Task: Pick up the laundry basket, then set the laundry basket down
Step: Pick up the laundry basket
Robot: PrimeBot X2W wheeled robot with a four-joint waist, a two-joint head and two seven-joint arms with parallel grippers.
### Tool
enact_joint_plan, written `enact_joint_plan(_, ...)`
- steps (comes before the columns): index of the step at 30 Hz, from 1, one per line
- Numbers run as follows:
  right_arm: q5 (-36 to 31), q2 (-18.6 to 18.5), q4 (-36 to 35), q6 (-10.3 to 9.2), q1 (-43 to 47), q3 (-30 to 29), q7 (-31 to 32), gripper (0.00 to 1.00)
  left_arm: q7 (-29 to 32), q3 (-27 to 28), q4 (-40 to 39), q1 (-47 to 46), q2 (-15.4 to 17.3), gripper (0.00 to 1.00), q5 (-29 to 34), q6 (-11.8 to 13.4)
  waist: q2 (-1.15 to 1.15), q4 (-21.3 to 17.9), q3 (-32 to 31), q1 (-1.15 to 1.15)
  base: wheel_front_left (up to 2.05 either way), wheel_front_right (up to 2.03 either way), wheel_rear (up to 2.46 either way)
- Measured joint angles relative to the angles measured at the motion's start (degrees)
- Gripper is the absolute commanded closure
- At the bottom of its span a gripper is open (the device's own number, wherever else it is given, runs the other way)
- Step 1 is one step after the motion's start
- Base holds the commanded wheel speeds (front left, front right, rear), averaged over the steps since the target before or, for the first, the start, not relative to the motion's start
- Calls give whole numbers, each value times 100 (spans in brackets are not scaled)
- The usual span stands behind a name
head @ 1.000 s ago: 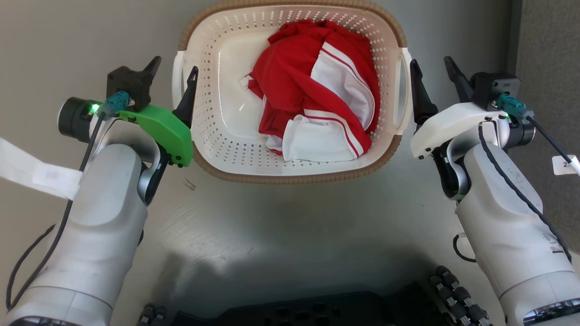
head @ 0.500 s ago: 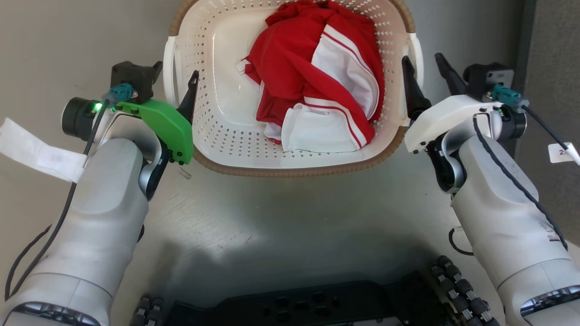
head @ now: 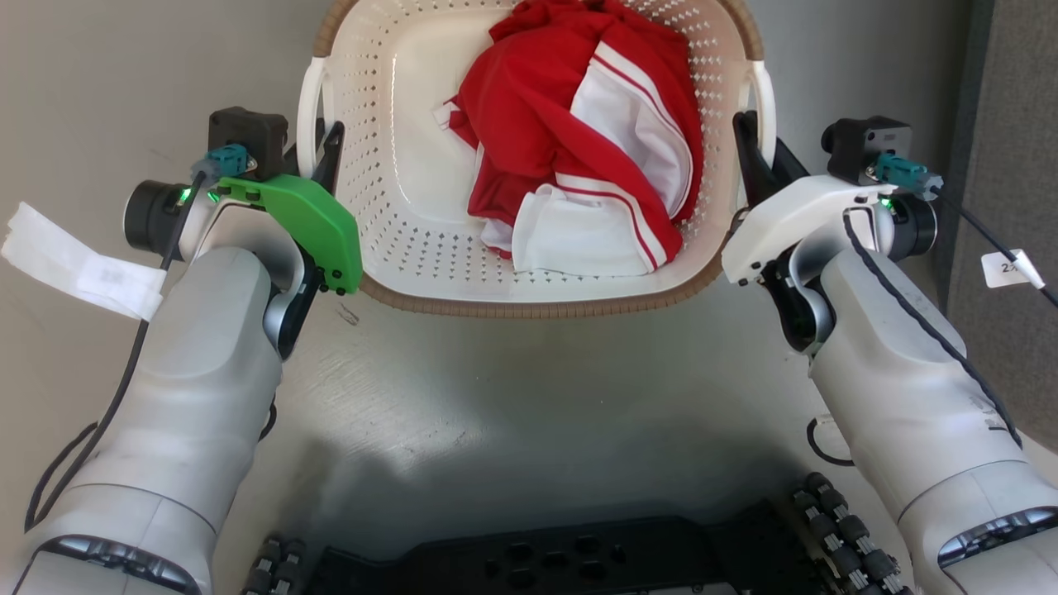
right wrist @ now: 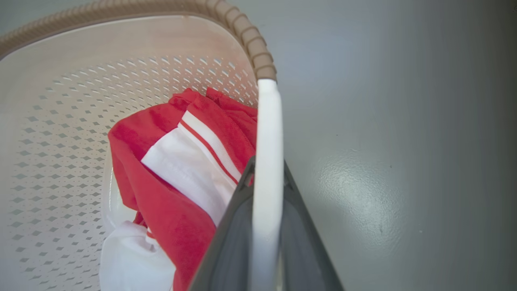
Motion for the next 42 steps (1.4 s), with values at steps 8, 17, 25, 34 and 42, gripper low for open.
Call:
enact_joint_plan(8, -11, 29, 304, 1, -19, 67, 0, 100, 12, -191, 233, -1, -58, 100, -308, 1, 0, 20, -181, 0, 0, 0, 0)
enact_joint_plan(17, -8, 21, 661, 164, -80, 183, 0, 100, 330, -407, 449, 43, -120, 100, -769, 1, 0, 36, -579, 0, 0, 0, 0)
enact_joint_plan(25, 15, 43, 1134, 311, -74, 339, 53, 100, 759, -553, 593, 268, -163, 100, -1182, 0, 0, 45, -1080, 0, 0, 0, 0)
enact_joint_plan(34, 274, 66, 1464, 461, 27, 483, 320, 100, 1205, -682, 628, 501, -156, 100, -1607, 0, 0, 48, -1707, 0, 0, 0, 0)
enact_joint_plan(42, 508, 86, 1702, 513, 160, 549, 671, 100, 1546, -836, 598, 672, -141, 100, -1878, -2, 0, 51, -2266, -1, 0, 0, 0)
